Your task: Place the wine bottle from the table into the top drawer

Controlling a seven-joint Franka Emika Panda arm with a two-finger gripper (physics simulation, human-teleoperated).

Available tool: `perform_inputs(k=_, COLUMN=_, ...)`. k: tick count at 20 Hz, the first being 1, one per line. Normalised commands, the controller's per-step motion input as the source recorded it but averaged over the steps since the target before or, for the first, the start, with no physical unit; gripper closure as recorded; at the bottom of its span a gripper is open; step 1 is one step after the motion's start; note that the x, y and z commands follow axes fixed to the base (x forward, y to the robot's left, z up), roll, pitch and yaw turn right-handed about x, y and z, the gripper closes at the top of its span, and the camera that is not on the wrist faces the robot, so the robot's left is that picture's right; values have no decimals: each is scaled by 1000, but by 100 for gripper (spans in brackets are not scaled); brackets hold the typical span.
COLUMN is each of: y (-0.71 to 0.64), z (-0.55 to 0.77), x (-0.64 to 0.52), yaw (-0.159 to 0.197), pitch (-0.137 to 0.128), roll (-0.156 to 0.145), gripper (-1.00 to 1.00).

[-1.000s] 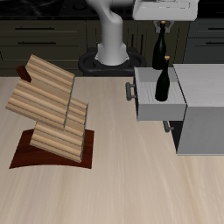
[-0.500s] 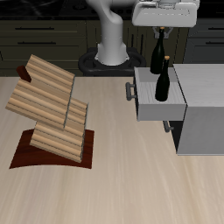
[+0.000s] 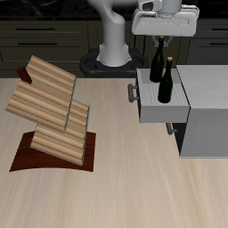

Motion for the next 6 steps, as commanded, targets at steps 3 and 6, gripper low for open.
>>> perform_inputs(k=3, y=-122, z=-264, x=242, yaw=-23, pitch=63, roll=-27, gripper=100)
perform_inputs(k=6, y=-46, z=-166, x=89, yaw=-21, pitch=43, roll=-3, gripper=100)
